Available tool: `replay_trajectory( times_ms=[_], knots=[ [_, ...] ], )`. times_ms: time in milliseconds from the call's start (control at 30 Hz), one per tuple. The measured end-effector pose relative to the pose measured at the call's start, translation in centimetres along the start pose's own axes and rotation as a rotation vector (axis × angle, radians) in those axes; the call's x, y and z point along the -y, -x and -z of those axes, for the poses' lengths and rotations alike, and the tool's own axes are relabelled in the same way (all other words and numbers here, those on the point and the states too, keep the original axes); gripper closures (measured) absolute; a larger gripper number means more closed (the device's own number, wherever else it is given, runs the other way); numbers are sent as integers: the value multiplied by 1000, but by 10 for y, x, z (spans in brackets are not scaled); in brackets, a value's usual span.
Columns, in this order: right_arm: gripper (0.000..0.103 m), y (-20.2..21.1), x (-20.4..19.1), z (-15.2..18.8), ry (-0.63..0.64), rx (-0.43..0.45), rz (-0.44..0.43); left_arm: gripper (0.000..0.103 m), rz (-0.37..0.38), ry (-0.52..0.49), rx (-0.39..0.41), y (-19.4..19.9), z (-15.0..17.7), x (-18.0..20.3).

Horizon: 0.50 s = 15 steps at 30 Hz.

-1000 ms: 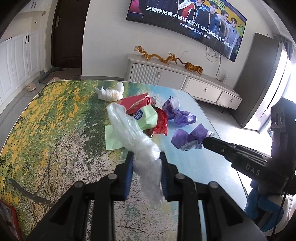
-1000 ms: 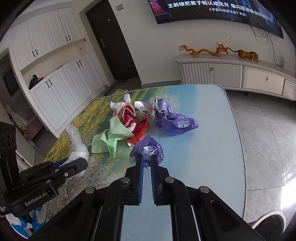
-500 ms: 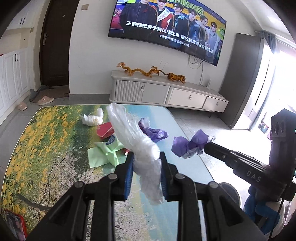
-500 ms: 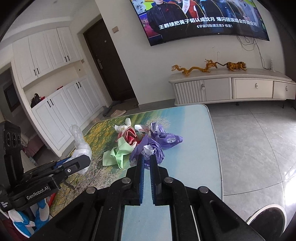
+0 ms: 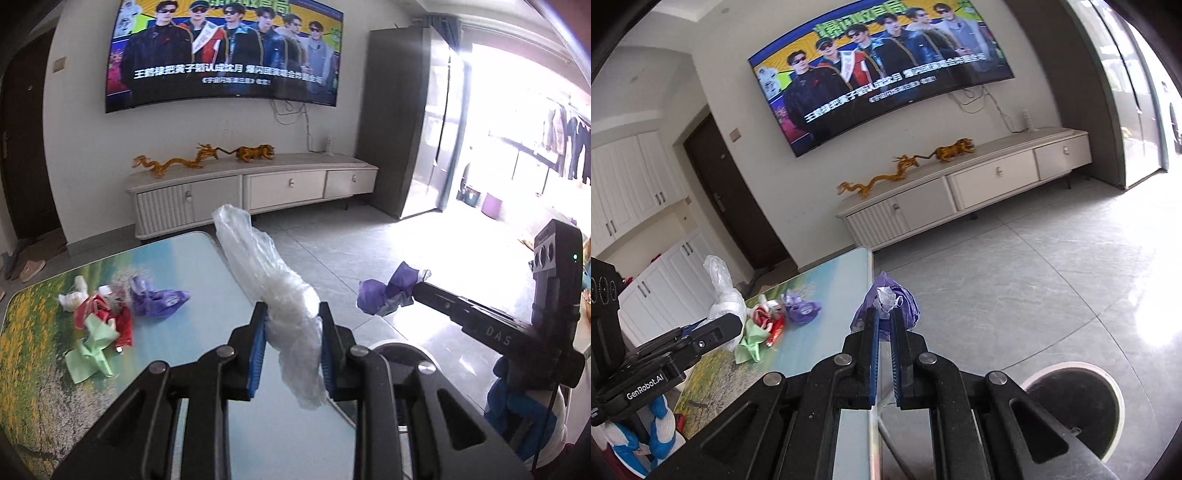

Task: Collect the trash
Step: 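Carry both bags over the white bin and open both grippers to drop them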

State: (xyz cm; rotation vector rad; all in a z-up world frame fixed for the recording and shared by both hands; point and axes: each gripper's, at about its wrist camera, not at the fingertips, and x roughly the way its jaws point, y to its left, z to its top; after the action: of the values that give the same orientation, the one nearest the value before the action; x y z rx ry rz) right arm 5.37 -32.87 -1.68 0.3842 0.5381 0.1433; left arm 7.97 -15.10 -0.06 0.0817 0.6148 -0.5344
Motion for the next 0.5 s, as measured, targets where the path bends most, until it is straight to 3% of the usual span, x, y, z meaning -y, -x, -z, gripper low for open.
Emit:
replay_trajectory(
  times_ms=[267,500],
  knots=[
    [97,31,99,22,-175,2,193,79,137,-122,-109,-57,-4,85],
    [96,25,161,51,-318,-61,261,78,213,-170,-227,-114,3,134]
  ],
)
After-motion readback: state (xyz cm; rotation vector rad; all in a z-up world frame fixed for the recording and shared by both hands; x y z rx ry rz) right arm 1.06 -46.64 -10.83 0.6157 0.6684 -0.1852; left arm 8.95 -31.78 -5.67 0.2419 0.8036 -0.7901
